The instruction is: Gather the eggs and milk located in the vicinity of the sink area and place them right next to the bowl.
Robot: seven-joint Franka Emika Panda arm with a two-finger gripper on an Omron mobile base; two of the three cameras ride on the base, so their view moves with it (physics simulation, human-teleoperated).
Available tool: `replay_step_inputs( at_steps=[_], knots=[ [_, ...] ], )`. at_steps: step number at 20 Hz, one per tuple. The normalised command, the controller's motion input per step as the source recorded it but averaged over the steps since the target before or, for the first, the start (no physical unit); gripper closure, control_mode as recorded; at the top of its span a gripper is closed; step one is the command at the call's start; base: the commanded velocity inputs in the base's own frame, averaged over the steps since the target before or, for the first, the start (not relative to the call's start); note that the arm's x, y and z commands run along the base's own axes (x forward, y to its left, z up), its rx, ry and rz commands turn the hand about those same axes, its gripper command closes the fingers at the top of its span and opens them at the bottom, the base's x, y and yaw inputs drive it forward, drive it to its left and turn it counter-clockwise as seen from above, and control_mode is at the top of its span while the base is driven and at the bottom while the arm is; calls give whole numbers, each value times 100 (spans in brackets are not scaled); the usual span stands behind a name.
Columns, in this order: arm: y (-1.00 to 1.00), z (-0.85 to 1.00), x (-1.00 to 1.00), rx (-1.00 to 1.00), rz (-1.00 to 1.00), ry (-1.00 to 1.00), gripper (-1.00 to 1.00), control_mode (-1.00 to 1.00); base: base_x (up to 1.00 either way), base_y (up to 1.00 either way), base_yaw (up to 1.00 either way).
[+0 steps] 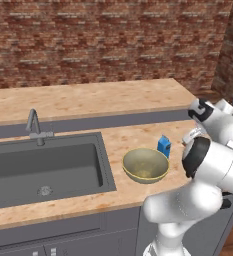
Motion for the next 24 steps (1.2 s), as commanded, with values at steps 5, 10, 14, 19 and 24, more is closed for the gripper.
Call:
replay_step_inputs(
  at_steps=[5,10,14,19,24],
  knots=[
    [4,37,-50,0,3,-13,100,-100,0,0,0],
    [18,29,-54,0,7,-18,100,-100,0,0,0],
    [26,16,-56,-1,8,-24,100,-100,0,0,0],
    [33,4,-47,0,10,-21,100,-100,0,0,0],
    [31,0,-40,0,10,-16,100,-100,0,0,0]
  ],
)
